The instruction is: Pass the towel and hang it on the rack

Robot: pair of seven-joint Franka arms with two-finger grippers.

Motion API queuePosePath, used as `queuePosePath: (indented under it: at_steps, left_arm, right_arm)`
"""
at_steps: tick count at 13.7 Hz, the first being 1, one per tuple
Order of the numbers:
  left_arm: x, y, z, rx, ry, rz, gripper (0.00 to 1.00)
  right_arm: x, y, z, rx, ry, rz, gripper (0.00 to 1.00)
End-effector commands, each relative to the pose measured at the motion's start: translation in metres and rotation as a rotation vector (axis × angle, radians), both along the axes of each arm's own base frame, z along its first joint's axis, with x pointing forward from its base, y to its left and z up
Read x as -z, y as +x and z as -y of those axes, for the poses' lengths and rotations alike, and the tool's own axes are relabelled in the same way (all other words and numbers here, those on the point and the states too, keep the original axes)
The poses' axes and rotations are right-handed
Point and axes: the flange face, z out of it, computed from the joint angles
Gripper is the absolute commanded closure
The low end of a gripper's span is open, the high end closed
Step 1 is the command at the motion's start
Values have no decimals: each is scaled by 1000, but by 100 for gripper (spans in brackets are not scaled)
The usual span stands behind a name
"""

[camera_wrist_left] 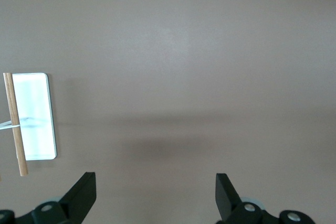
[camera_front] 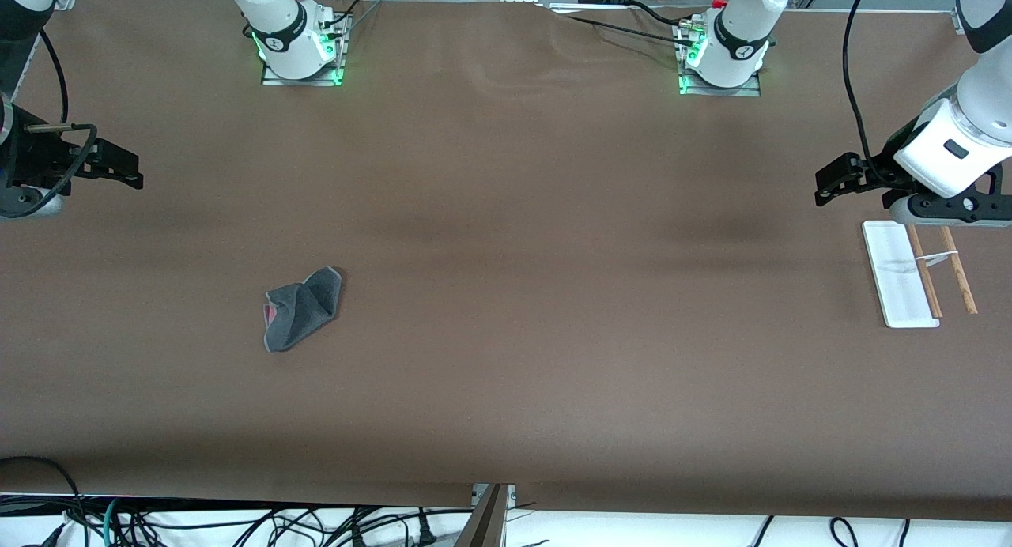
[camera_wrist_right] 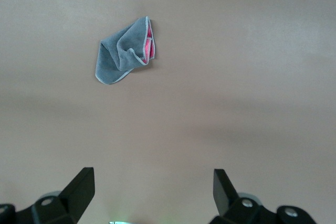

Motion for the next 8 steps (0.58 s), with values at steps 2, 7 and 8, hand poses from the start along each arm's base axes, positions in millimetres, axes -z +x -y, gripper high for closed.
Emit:
queuePosePath:
  at_steps: [2, 7, 8]
  left_arm:
    - [-6, 0, 2, -1, 27, 3, 0]
    - [-5, -1, 2, -3, 28, -3, 0]
    - [-5, -1, 2, -3, 28, -3, 0]
  right_arm:
    - [-6, 3, 2, 12, -6, 14, 0]
    - [-6, 3, 2, 12, -7, 14, 0]
    - [-6, 3, 2, 11, -7, 14, 0]
